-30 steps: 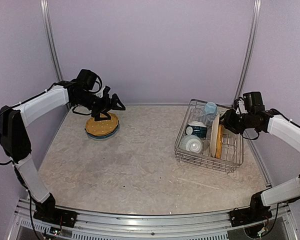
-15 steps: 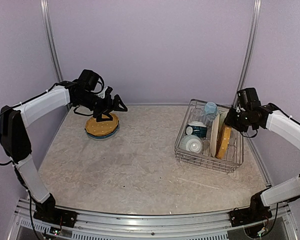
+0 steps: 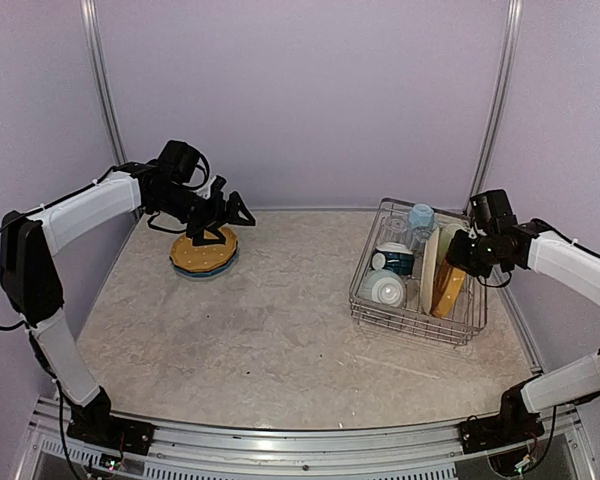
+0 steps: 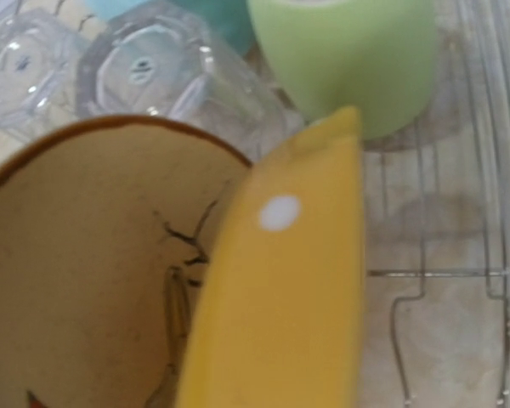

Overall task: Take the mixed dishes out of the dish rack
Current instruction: Grab the plate from the dish rack.

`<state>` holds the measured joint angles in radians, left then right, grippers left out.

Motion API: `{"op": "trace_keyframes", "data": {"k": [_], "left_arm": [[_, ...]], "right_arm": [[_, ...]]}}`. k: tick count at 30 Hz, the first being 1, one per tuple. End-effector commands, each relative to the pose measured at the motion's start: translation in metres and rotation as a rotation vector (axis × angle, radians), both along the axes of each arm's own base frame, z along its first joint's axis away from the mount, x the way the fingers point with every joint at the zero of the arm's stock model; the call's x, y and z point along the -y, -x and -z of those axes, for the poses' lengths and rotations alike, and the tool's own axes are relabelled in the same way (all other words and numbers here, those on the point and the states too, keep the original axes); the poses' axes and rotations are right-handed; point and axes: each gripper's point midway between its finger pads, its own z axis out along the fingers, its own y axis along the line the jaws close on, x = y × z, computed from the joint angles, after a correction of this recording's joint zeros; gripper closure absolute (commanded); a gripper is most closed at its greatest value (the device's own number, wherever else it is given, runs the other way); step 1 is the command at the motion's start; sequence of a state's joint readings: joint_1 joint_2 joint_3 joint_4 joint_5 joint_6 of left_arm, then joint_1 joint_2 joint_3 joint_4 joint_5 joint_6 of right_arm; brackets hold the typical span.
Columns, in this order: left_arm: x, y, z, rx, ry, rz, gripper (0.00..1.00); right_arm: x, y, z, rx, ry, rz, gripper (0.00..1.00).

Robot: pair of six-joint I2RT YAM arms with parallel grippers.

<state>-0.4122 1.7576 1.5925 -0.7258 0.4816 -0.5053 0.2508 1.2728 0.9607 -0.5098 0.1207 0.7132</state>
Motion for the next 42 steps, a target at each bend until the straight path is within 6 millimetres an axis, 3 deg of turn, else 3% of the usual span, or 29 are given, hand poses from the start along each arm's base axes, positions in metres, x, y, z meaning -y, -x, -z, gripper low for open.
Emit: {"op": "trace_keyframes", "data": {"k": [1,8,14,24,30,34,38,42], "left_arm": [[0.003,0.001,0.006,-0.006,-0.021,0.022,0.04],[0.004,0.002,0.005,-0.007,-0.017,0.026,0.04],[0.004,0.003,0.005,-0.007,-0.019,0.027,0.03],[0.006,0.004,0.006,-0.016,-0.01,0.032,0.03],[0.005,0.003,0.004,-0.012,-0.008,0.031,0.03],[0.006,0.005,0.0,-0.011,0.004,0.034,0.03],[0.006,0.005,-0.003,-0.004,0.007,0.031,0.03],[0.007,0.006,-0.007,-0.019,0.055,0.037,0.03]], "right_arm": [[0.0,0.002,0.001,-0.004,-0.004,0.011,0.73],[-0.001,-0.001,-0.009,0.02,-0.032,0.035,0.93],[0.001,0.0,-0.032,0.057,-0.045,0.048,1.0],[0.014,0.014,-0.098,0.171,-0.017,0.067,1.0],[0.023,0.02,-0.133,0.242,0.11,0.003,1.0],[0.03,0.025,-0.168,0.324,0.182,-0.02,1.0],[0.024,0.022,-0.206,0.416,0.232,-0.099,1.0],[0.005,0.01,-0.226,0.474,0.255,-0.187,1.0]]}}
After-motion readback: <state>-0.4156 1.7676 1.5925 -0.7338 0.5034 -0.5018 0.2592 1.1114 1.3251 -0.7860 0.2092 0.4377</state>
